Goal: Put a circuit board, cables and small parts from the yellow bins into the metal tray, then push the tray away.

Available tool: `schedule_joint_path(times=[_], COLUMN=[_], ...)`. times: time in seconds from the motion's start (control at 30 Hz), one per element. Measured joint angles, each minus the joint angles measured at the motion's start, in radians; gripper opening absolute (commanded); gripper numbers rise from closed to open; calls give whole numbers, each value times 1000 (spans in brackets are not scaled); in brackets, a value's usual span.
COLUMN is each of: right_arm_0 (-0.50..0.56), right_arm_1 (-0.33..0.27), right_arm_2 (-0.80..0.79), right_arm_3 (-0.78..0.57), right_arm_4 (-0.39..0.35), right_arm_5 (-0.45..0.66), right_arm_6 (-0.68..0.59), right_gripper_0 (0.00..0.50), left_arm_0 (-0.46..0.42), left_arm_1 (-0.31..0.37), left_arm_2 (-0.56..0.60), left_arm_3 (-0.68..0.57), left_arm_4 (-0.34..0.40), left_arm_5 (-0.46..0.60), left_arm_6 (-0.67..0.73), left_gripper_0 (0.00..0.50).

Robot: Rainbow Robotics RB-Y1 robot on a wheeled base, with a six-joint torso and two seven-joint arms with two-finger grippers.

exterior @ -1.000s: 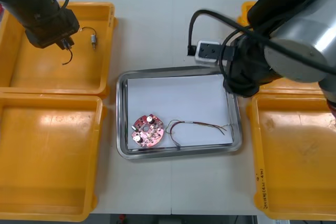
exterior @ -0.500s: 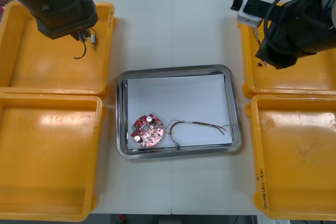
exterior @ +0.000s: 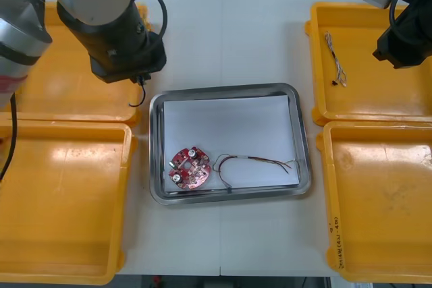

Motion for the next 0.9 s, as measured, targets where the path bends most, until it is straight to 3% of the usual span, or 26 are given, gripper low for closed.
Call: schedule_joint_path(times=[0.27,0.67,0.9], right_arm_0=[-29,-208,-256], right_arm_1=[0,63,92], right_arm_2=[-26,-30,-49], right_arm_3=[198,527,656], right_arm_4=[19,172,191], right_arm_5=[0,-1,-99], right_arm_6=[-39,-95,-141], right_gripper_0=[500,500,500], left_arm_0=[29,110,130], left_arm_1=[-48,-55,-57], left_arm_2=[-80,-173,-206], left_arm_3=[0,1,43], left_arm_4=[-43,-117,-130], left_arm_5=[-54,-176,-260], left_arm_6=[0,0,0], left_gripper_0=[3,3,3])
